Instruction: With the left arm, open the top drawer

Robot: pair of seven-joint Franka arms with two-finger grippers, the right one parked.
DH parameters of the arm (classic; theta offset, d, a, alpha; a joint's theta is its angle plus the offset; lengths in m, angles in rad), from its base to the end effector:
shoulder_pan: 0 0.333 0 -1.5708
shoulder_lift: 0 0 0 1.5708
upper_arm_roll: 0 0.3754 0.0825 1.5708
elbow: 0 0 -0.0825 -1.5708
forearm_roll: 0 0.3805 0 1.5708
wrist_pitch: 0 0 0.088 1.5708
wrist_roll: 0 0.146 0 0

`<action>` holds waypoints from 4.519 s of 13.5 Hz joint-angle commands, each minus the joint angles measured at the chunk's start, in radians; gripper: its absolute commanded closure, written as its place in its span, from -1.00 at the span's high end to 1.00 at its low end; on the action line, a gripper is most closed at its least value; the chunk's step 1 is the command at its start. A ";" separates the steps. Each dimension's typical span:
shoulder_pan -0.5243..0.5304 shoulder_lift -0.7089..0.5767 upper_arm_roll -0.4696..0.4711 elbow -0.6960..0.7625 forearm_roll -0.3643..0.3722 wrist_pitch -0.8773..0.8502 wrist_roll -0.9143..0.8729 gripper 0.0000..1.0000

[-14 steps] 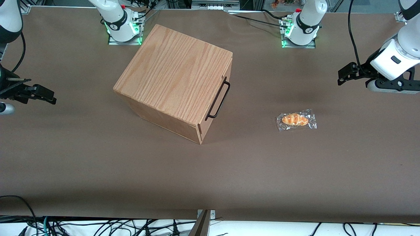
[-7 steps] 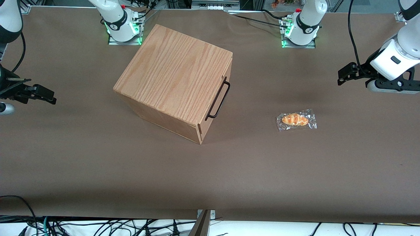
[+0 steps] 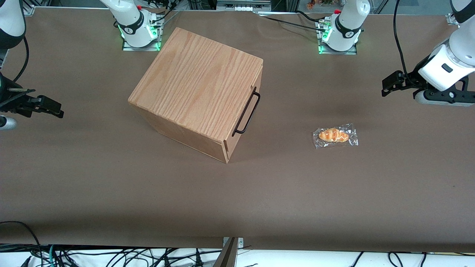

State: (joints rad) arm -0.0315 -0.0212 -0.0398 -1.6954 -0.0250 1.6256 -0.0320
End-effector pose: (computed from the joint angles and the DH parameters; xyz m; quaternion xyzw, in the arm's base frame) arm 0.5407 -0.0424 0.6028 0.9995 -0.0186 -0.0249 0.0108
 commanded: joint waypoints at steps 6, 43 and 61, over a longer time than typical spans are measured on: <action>0.001 -0.003 -0.005 -0.013 0.019 0.007 0.006 1.00; -0.515 0.572 -0.006 0.330 -0.228 0.293 0.110 1.00; -0.461 0.595 0.005 0.309 -0.113 0.215 0.124 1.00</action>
State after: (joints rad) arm -0.5063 0.5666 -0.0424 -1.3597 -0.2038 1.8628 0.0694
